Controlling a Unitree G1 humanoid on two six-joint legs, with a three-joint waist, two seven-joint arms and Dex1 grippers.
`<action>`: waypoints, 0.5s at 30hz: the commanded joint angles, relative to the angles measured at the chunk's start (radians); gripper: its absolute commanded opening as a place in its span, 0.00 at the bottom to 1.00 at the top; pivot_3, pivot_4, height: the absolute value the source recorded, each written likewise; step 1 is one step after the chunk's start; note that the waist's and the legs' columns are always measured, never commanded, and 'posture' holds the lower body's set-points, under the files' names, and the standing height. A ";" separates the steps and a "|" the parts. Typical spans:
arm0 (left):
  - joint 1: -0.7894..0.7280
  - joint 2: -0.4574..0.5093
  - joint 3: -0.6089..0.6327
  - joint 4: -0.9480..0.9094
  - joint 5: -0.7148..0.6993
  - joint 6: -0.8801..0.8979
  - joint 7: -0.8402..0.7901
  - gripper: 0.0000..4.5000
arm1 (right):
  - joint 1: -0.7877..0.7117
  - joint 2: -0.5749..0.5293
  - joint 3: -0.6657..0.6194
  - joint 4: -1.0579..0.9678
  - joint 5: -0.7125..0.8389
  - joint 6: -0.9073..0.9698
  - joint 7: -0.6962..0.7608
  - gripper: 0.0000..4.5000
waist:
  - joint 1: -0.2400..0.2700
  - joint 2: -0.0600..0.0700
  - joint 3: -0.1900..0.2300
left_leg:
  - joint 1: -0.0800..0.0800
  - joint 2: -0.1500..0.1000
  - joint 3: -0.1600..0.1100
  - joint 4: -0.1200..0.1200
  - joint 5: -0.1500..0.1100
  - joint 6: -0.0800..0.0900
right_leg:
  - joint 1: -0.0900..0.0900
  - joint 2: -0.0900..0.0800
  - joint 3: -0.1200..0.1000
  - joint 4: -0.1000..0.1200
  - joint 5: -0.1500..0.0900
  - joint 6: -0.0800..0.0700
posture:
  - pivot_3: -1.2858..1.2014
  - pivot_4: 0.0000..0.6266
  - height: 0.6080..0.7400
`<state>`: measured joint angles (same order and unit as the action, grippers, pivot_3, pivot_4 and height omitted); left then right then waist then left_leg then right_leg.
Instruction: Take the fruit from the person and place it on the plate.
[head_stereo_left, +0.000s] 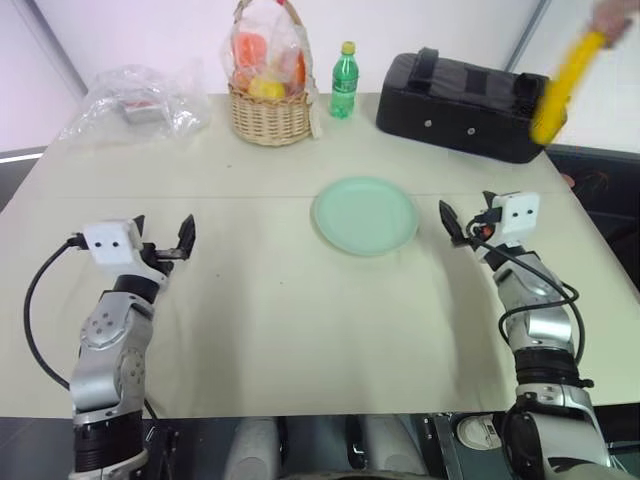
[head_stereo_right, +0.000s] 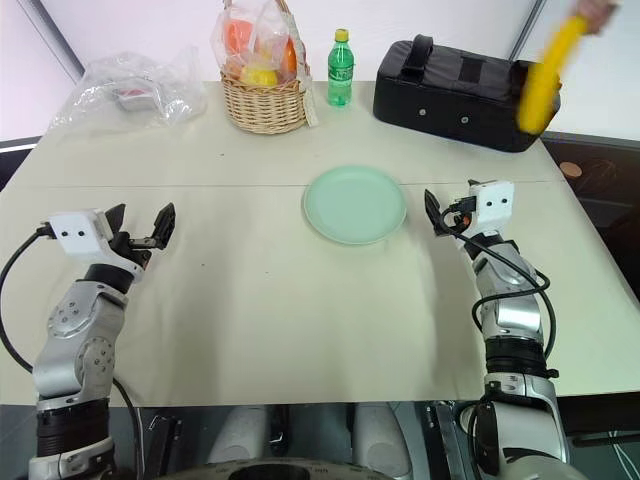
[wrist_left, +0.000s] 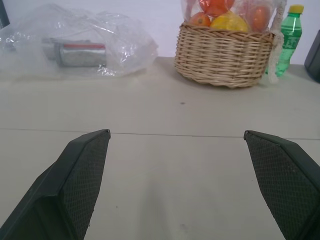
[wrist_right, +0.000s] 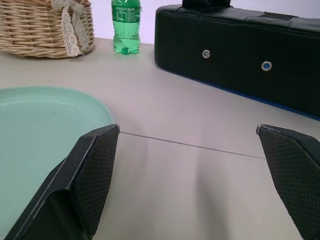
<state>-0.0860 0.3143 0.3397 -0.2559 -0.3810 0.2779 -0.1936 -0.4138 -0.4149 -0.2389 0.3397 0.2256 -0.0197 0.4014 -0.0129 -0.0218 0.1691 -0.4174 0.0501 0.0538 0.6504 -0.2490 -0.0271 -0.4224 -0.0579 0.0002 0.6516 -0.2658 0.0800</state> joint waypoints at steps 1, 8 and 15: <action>0.003 0.001 0.018 -0.025 0.006 -0.024 0.007 1.00 | -0.027 -0.005 -0.005 -0.005 0.000 -0.029 0.004 1.00 | 0.000 0.000 0.000 | 0.000 0.000 0.000 0.000 0.000 0.000 | 0.000 0.000 0.000 0.000 0.000 0.000 | 0.52 0.24 1.00; 0.010 0.000 0.019 -0.033 0.005 -0.023 0.015 1.00 | -0.033 -0.006 -0.004 0.004 -0.002 -0.033 0.011 1.00 | 0.000 0.000 0.000 | 0.000 0.000 0.000 0.000 0.000 0.000 | 0.000 0.000 0.000 0.000 0.000 0.000 | 0.52 0.24 1.00; -0.051 0.093 0.012 -0.078 -0.072 0.032 -0.092 1.00 | -0.034 -0.011 -0.005 0.002 -0.004 -0.026 0.013 1.00 | 0.001 0.000 0.000 | 0.000 0.000 0.000 0.000 0.000 0.000 | 0.000 0.000 0.000 0.000 0.000 0.000 | 0.52 0.24 1.00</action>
<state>-0.0981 0.3708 0.3359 -0.2591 -0.4144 0.3049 -0.2383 -0.4324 -0.4151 -0.2355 0.3580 0.2182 -0.0290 0.4130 -0.0119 -0.0219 0.1692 -0.4176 0.0504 0.0529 0.6505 -0.2490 -0.0271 -0.4223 -0.0575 -0.0004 0.6520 -0.2658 0.0800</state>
